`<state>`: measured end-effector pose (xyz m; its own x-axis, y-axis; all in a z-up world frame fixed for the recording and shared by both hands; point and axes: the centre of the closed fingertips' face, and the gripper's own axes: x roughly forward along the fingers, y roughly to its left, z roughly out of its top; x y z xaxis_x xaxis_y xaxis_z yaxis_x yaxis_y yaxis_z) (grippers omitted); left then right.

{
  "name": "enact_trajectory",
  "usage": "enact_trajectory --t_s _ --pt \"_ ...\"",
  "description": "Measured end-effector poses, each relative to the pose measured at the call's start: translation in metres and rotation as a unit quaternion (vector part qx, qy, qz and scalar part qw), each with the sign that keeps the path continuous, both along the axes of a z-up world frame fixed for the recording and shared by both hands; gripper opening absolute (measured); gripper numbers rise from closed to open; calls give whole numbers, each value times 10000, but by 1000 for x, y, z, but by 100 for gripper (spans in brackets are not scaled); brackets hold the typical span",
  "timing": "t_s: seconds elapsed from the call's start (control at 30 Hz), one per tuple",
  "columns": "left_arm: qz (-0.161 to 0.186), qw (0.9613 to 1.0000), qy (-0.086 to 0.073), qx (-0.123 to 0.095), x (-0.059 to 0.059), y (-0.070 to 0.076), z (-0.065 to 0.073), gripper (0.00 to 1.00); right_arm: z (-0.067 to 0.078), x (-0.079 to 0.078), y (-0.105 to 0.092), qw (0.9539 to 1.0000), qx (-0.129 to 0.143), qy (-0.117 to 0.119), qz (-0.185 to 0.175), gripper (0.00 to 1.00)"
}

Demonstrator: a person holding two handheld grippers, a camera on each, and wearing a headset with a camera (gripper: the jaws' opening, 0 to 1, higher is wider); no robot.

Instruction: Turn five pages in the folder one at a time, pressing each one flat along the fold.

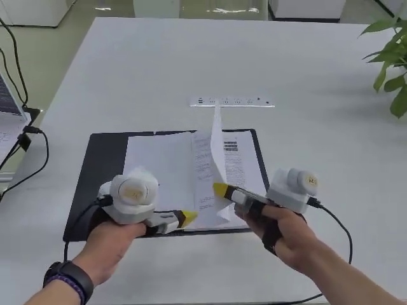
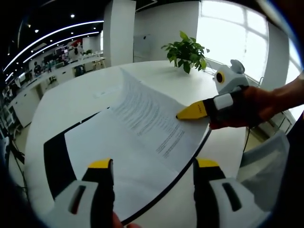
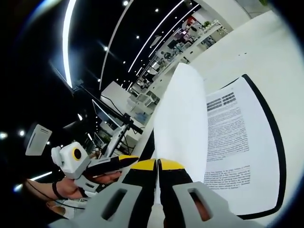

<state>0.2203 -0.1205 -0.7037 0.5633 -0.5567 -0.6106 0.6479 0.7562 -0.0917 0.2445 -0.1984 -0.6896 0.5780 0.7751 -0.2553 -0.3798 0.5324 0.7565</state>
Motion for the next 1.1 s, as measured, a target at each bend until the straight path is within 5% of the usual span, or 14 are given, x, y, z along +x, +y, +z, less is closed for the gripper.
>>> enact_trajectory --t_s 0.33,1.1 --pt "382 9992 -120 -24 4 41 13 68 -5 -1 29 9995 -101 57 302 0" --pt "839 9964 -94 -31 -19 107 12 69 -12 5 100 9964 -221 175 795 0"
